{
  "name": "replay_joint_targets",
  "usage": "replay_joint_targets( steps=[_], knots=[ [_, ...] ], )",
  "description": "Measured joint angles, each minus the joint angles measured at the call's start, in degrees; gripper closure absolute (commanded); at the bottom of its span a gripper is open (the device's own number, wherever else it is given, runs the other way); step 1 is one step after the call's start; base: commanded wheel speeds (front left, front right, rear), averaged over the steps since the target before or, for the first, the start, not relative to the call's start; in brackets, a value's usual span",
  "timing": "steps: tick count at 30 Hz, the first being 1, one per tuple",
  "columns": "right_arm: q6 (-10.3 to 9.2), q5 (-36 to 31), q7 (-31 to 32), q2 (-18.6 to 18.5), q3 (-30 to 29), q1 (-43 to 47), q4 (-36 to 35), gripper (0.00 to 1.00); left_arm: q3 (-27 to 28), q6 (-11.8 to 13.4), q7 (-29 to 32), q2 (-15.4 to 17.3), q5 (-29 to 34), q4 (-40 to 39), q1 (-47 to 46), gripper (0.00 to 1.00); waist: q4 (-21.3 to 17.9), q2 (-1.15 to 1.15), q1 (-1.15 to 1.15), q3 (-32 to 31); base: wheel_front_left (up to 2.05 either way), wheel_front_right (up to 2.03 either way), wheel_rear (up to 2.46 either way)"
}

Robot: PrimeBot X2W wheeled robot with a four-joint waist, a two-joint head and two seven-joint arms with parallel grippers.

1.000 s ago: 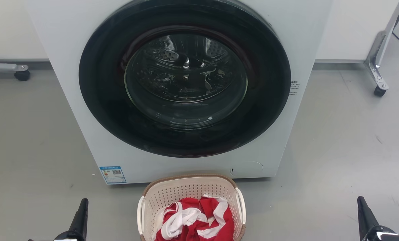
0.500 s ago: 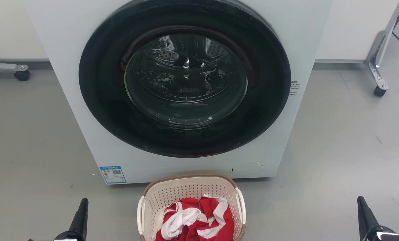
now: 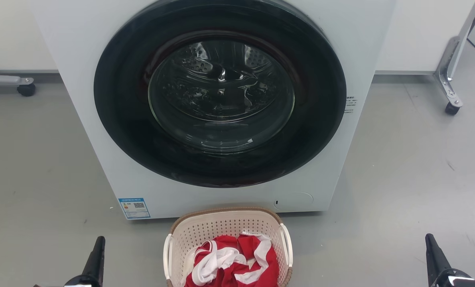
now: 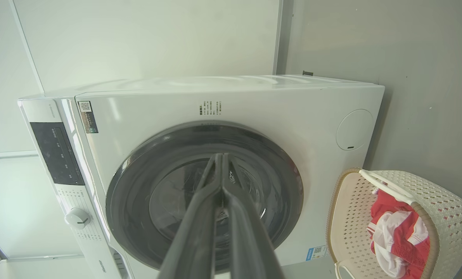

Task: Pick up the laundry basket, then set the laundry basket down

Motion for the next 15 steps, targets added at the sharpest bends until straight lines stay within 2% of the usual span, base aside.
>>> replay_joint_targets(
  steps=[15],
  knots=[
    [0.0,0.0,0.0,0.0,0.0,0.0,0.0,1.0,0.0,0.0,0.0,0.0,0.0,0.0,0.0,1.0,0.0,0.0,0.0,0.0,0.0,0.0,0.0]
  ],
)
